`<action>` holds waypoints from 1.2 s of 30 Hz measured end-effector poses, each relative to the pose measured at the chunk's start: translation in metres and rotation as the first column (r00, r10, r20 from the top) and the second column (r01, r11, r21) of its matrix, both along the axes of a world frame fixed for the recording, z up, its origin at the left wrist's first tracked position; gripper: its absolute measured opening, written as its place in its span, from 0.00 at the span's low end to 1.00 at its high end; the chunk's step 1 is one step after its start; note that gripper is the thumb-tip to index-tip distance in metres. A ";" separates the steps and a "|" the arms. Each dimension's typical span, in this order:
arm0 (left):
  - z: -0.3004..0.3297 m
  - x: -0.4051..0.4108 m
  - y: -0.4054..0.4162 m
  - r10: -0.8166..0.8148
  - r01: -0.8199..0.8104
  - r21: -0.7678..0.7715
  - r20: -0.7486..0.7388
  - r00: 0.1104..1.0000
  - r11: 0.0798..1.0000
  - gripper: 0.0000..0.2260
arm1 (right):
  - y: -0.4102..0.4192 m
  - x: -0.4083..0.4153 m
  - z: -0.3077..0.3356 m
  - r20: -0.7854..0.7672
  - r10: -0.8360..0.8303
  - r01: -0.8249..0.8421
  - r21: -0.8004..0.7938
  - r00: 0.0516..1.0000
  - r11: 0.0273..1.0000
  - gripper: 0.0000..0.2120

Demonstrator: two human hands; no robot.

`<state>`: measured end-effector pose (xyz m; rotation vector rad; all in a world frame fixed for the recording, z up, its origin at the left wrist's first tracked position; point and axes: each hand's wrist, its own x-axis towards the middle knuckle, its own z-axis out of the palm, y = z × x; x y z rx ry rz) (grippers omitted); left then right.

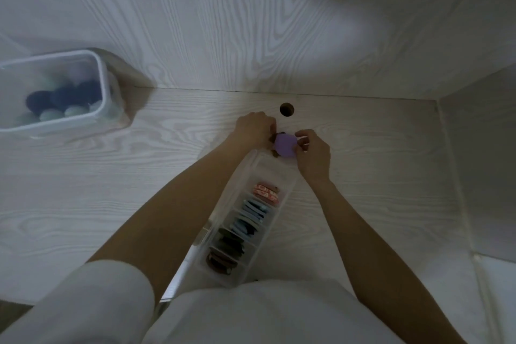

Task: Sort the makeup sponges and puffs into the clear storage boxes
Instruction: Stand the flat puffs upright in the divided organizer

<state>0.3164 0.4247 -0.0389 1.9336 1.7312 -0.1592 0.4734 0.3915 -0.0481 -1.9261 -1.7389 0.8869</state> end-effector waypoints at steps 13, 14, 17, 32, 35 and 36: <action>-0.017 0.035 0.013 -0.157 0.155 0.028 0.151 0.976 0.988 0.25 | -0.021 0.039 0.012 -0.010 -0.149 0.149 0.158 0.989 0.976 0.09; -0.018 0.039 0.013 -0.193 0.188 0.053 0.111 0.975 0.981 0.23 | -0.023 0.040 0.012 -0.019 -0.167 0.168 0.155 0.986 0.974 0.09; -0.013 0.043 0.015 -0.136 0.128 0.061 0.142 0.980 0.990 0.15 | -0.031 0.043 0.014 -0.095 -0.217 0.229 0.138 0.972 0.964 0.10; 0.013 -0.006 -0.104 -0.454 0.163 0.623 0.341 0.824 0.765 0.10 | -0.082 0.029 0.050 -0.439 -0.305 0.369 0.067 0.845 0.927 0.08; 0.015 -0.003 -0.102 -0.394 0.214 0.520 0.265 0.880 0.827 0.09 | -0.089 0.026 0.052 -0.440 -0.263 0.333 0.089 0.859 0.939 0.07; 0.017 -0.002 -0.101 -0.384 0.253 0.455 0.223 0.896 0.854 0.09 | -0.091 0.027 0.053 -0.440 -0.250 0.323 0.099 0.863 0.941 0.08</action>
